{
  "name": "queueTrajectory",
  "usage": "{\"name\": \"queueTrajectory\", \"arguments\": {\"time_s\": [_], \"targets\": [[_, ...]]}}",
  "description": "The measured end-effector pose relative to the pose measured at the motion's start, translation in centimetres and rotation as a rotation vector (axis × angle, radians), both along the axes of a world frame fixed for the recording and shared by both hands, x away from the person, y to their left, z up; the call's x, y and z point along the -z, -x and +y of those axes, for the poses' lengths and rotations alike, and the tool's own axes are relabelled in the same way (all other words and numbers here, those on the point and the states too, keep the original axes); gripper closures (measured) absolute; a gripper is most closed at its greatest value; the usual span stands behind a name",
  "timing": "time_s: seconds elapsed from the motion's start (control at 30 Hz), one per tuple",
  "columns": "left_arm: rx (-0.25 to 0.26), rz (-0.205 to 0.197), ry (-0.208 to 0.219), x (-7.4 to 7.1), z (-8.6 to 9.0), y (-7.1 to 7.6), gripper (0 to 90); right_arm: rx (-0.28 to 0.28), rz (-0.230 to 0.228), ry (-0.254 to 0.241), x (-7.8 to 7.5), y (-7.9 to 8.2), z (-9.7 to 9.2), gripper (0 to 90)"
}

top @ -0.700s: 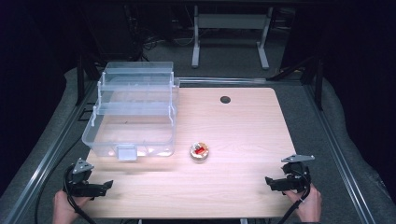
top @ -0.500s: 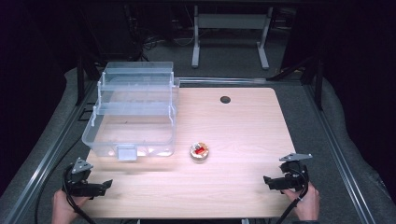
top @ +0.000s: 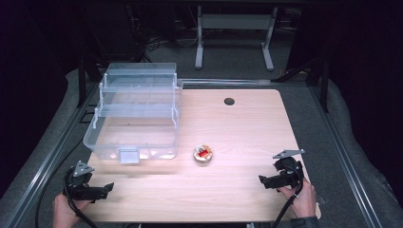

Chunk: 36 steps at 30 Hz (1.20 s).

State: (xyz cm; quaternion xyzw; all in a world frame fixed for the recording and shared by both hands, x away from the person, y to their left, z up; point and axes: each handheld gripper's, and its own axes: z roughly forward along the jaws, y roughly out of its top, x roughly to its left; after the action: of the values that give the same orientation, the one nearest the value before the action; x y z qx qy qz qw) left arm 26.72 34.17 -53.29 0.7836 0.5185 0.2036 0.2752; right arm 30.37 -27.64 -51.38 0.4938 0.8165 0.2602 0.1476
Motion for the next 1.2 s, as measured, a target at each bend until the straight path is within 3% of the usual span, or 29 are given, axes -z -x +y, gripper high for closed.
{"name": "queueTrajectory", "arguments": {"time_s": [0.8, 1.2], "targets": [[0.008, 0.001, -0.009, 0.0, -0.3, 0.0, 0.4, -0.201, 0.014, 0.043, -1.5, -3.5, 8.2, 0.1], [0.014, 0.026, -0.02, 0.0, -0.5, -0.1, 1.0, -0.288, 0.073, 0.07, -1.7, -5.3, 12.0, 0.6]]}}
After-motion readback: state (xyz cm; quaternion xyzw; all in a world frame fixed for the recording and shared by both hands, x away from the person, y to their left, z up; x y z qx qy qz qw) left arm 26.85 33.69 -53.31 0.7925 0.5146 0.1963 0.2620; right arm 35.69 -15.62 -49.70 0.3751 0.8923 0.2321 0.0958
